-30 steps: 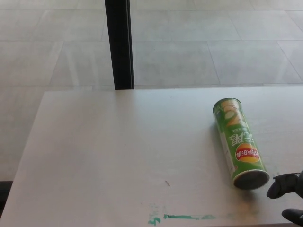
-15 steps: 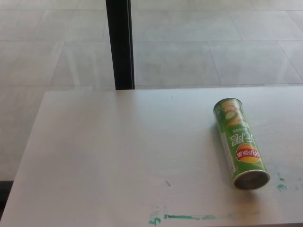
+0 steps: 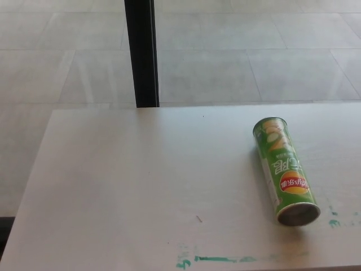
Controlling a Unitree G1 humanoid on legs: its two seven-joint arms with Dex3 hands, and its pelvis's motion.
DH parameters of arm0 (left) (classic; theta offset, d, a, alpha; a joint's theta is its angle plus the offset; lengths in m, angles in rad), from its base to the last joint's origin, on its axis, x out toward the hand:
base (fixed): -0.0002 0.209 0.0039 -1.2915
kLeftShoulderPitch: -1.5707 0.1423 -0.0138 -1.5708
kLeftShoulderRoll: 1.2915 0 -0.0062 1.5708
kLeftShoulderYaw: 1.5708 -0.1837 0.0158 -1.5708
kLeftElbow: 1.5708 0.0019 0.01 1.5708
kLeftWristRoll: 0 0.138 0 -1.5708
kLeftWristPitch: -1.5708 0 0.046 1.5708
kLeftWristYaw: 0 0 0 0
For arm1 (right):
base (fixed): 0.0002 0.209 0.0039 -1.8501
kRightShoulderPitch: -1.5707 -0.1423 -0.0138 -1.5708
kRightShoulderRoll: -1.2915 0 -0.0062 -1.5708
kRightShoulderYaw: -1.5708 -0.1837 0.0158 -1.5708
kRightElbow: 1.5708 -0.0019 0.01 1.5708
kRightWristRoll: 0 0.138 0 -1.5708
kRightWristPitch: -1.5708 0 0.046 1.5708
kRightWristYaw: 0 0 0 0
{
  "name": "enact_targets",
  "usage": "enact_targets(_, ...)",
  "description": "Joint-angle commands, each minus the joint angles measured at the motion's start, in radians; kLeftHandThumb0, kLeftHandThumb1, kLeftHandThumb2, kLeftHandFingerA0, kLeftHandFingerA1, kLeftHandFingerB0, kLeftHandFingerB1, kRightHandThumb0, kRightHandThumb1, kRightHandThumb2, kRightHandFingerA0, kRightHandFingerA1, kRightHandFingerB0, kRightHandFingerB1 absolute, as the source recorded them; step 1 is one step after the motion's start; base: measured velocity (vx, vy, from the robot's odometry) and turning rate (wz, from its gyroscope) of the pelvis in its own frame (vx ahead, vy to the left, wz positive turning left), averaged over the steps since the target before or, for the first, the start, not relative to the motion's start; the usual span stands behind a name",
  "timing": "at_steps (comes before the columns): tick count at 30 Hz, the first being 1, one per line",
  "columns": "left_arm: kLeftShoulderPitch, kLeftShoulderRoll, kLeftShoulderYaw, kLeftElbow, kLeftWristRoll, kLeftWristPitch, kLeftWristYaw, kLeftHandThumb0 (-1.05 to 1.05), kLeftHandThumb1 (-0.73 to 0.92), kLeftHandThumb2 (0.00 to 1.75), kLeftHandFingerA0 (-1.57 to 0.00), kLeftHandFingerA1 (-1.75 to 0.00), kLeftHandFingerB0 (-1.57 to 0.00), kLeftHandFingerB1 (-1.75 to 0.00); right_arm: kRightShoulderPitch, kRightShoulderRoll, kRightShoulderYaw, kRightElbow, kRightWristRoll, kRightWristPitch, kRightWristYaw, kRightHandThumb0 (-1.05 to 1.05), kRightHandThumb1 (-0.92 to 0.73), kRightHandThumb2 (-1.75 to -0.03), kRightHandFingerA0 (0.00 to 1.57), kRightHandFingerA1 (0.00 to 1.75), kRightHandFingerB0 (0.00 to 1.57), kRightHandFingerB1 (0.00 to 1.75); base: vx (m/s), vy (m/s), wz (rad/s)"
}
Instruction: Use the right hand as a fist to push the chips tray inside its container kept in the middle of the desk
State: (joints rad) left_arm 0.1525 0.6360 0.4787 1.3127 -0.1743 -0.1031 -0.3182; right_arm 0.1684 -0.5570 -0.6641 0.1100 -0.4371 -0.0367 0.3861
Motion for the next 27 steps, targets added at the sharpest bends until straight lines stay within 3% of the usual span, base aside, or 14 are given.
enact_targets(1, 0.016, 0.011, -0.006, -0.001, 0.005, -0.019, 0.027, -0.66, 0.77, 0.63, -0.52, -0.54, -0.4, -0.4, -0.077, 0.067, -0.148, 0.501, 0.145, -0.171, -0.485, -0.43, -0.69, -0.6, 0.77, 0.67, 0.52, 0.47, 0.0, 0.0, 0.0)
enact_targets(3, 0.009, 0.013, -0.007, 0.001, 0.005, -0.004, 0.018, -0.67, 0.61, 0.97, -0.44, -0.6, -0.33, -0.53, -0.1, 0.064, -0.172, 0.628, 0.188, -0.217, -0.513, -0.43, -0.68, -0.6, 0.74, 0.69, 0.51, 0.49, 0.0, 0.0, 0.0)
enact_targets(4, 0.005, 0.01, 0.01, 0.005, -0.013, 0.01, 0.01, -0.63, 0.76, 0.63, -0.48, -0.52, -0.37, -0.4, -0.109, 0.065, -0.181, 0.65, 0.205, -0.189, -0.504, -0.43, -0.69, -0.61, 0.71, 0.66, 0.51, 0.47, 0.0, 0.0, 0.0)
enact_targets(5, 0.005, 0.009, 0.008, 0.006, -0.01, 0.005, 0.014, -0.65, 0.61, 0.98, -0.44, -0.61, -0.29, -0.52, -0.112, 0.063, -0.181, 0.673, 0.208, -0.191, -0.508, -0.46, -0.56, -0.87, 0.68, 0.71, 0.48, 0.58, 0.0, 0.0, 0.0)
enact_targets(9, 0.013, 0.008, 0.009, 0.005, -0.01, -0.006, 0.009, -0.66, 0.76, 0.63, -0.5, -0.57, -0.38, -0.42, -0.142, 0.083, -0.198, 0.737, 0.25, -0.186, -0.516, -0.4, -0.63, -0.6, 0.76, 0.8, 0.57, 0.52, 0.0, 0.0, 0.0)
enact_targets(11, 0.003, 0.01, 0.001, 0.005, -0.003, -0.002, 0.015, -0.67, 0.61, 0.97, -0.43, -0.61, -0.32, -0.53, -0.167, 0.063, -0.208, 0.84, 0.276, -0.214, -0.506, -0.4, -0.53, -0.9, 0.78, 0.87, 0.61, 0.68, 0.0, 0.0, 0.0)
enact_targets(13, 0.001, 0.013, -0.001, 0.004, -0.001, 0.002, 0.014, -0.65, 0.61, 0.98, -0.43, -0.61, -0.3, -0.52, -0.202, 0.071, -0.252, 0.887, 0.339, -0.201, -0.48, -0.37, -0.63, -0.59, 0.83, 1.02, 0.66, 0.55, 0.0, 0.0, 0.0)
enact_targets(14, -0.002, 0.014, 0.003, 0.005, -0.006, 0.008, 0.012, -0.64, 0.77, 0.63, -0.48, -0.51, -0.37, -0.4, -0.219, 0.078, -0.272, 0.897, 0.369, -0.179, -0.464, -0.36, -0.63, -0.58, 0.84, 0.96, 0.65, 0.54, 0.0, 0.0, 0.0)
enact_targets(16, 0.002, 0.016, -0.013, 0.002, 0.011, -0.008, 0.013, -0.66, 0.62, 0.98, -0.42, -0.6, -0.31, -0.52, -0.233, 0.098, -0.285, 0.899, 0.388, -0.174, -0.459, -0.38, -0.62, -0.59, 0.81, 0.94, 0.64, 0.54, 0.0, 0.0, 0.0)
enact_targets(17, 0.003, 0.016, -0.01, 0.0, 0.008, -0.012, 0.008, -0.66, 0.78, 0.63, -0.47, -0.53, -0.36, -0.4, -0.234, 0.102, -0.284, 0.91, 0.387, -0.172, -0.458, -0.4, -0.52, -0.92, 0.79, 0.89, 0.59, 0.66, 0.0, 0.0, 0.0)
enact_targets(18, 0.003, 0.015, -0.005, -0.003, 0.002, -0.015, 0.002, -0.68, 0.62, 0.98, -0.44, -0.61, -0.32, -0.53, -0.232, 0.107, -0.274, 0.926, 0.379, -0.156, -0.447, -0.44, -0.56, -0.94, 0.79, 0.87, 0.56, 0.65, 0.0, 0.0, 0.0)
enact_targets(19, 0.007, 0.015, -0.006, -0.007, 0.001, -0.019, -0.002, -0.66, 0.8, 0.64, -0.46, -0.54, -0.35, -0.41, -0.229, 0.109, -0.265, 0.936, 0.372, -0.143, -0.431, -0.46, -0.55, -0.92, 0.79, 0.86, 0.55, 0.65, 0.0, 0.0, 0.0)
enact_targets(24, 0.008, 0.017, -0.014, -0.007, 0.01, -0.022, 0.008, -0.65, 0.79, 0.64, -0.46, -0.49, -0.35, -0.39, -0.233, 0.113, -0.218, 1.011, 0.347, -0.143, -0.395, -0.52, -0.6, -0.95, 0.8, 0.86, 0.46, 0.61, 0.0, 0.0, 0.0)
enact_targets(27, -0.001, 0.015, 0.0, -0.007, -0.007, -0.015, 0.005, -0.65, 0.62, 0.97, -0.44, -0.61, -0.32, -0.53, -0.229, 0.135, -0.195, 1.007, 0.359, -0.156, -0.383, -0.47, -0.72, -0.61, 0.77, 0.83, 0.54, 0.5, 0.0, 0.0, 0.0)
